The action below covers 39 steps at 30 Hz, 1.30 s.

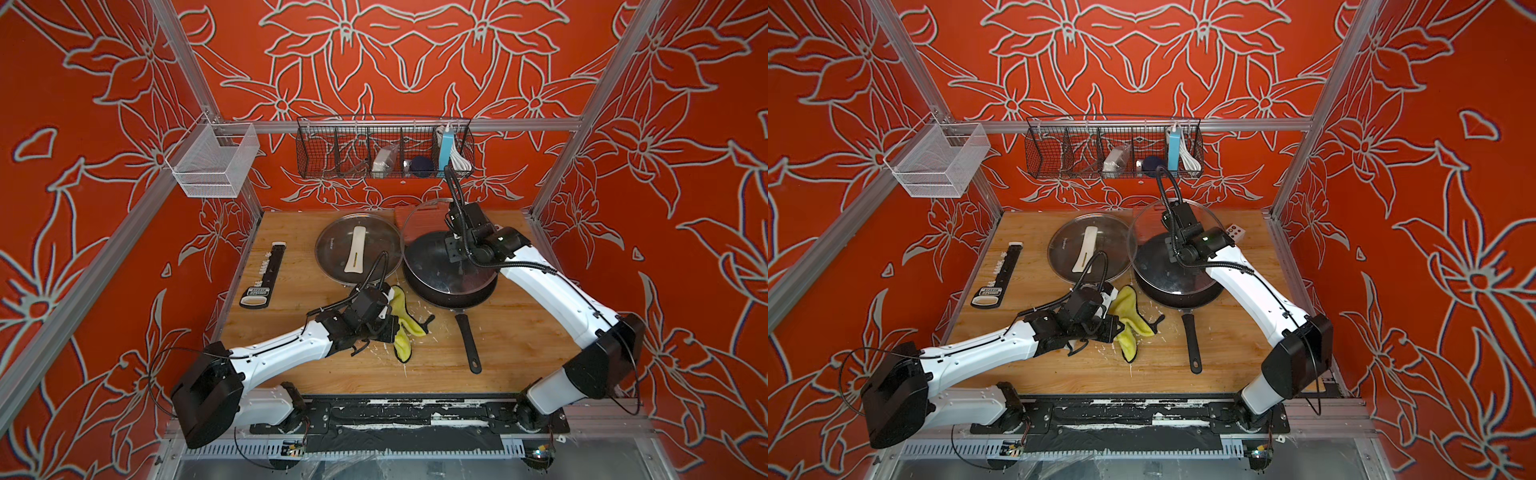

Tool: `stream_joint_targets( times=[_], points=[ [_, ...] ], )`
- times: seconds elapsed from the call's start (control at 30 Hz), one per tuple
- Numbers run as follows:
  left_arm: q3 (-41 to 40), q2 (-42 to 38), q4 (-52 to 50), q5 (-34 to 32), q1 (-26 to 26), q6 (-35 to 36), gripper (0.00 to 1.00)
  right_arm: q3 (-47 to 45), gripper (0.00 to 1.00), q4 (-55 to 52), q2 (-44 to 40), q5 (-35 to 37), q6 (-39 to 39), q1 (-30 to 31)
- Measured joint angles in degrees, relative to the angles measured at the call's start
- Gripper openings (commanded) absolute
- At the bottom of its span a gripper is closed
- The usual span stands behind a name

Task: Wipe the pot lid with a cloth
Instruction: Place the cleaning item at the center of the board, then place the pot lid on the cooking pot.

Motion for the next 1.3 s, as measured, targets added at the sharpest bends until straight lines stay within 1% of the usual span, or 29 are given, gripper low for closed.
stream_joint_targets(
  times=[0.03,0.07,0.13,0.23,0.27,0.3,0.33,0.53,0.6,0.67,0.77,0.9,1.1,1.3],
  points=[
    [-0.26,0.24,0.72,0.26,0.00,0.39,0.07,0.00,0.00,-0.13,0.57,-0.28,0.17,-0.22],
    [-0.57,0.63,1.55,0.57,0.00,0.81,0.14,0.00,0.00,-0.26,1.11,-0.42,0.35,-0.31],
    [-0.87,1.60,2.51,0.92,0.00,1.36,0.21,0.20,0.00,-0.55,2.14,-0.61,0.52,-0.48],
    [-1.38,3.52,4.26,1.22,-0.04,2.49,0.37,0.55,0.00,-0.61,3.67,-0.85,0.76,-0.57],
    [-1.49,4.20,4.70,1.22,-0.04,2.73,0.50,0.57,0.00,-0.63,4.11,-0.90,0.85,-0.57],
    [-1.60,4.81,5.05,1.11,-0.15,2.78,0.58,0.61,0.00,-0.74,4.48,-0.94,0.92,-0.57],
    [-1.68,5.42,5.35,0.98,-0.26,3.02,0.64,0.74,0.00,-0.94,4.96,-0.94,1.03,-0.57],
    [-3.72,5.49,8.07,-0.07,-0.92,4.24,0.81,3.08,0.00,-3.04,7.26,-0.96,1.49,-0.57],
    [-5.22,4.00,8.92,-0.66,-1.07,4.81,0.89,3.39,0.00,-3.34,7.50,-0.92,1.68,-0.57],
    [-7.06,0.92,9.64,-1.29,-1.14,5.51,0.99,3.45,0.00,-3.52,7.74,-0.85,1.88,-0.57],
    [-8.87,-4.83,9.60,-2.43,-1.18,7.26,1.00,4.26,0.00,-4.42,8.85,-0.76,2.21,-0.57],
    [-9.11,-12.24,7.82,-5.01,-1.16,10.05,1.00,4.72,0.00,-4.68,10.49,-0.76,2.99,-0.57],
    [-10.32,-26.53,4.00,-9.49,-1.16,15.04,1.00,5.22,0.00,-5.60,12.07,-0.74,3.69,-0.57],
    [-17.49,-39.91,3.06,-12.17,-1.16,19.74,1.00,7.30,0.00,-7.06,14.25,-0.61,4.42,-0.57]
  ],
)
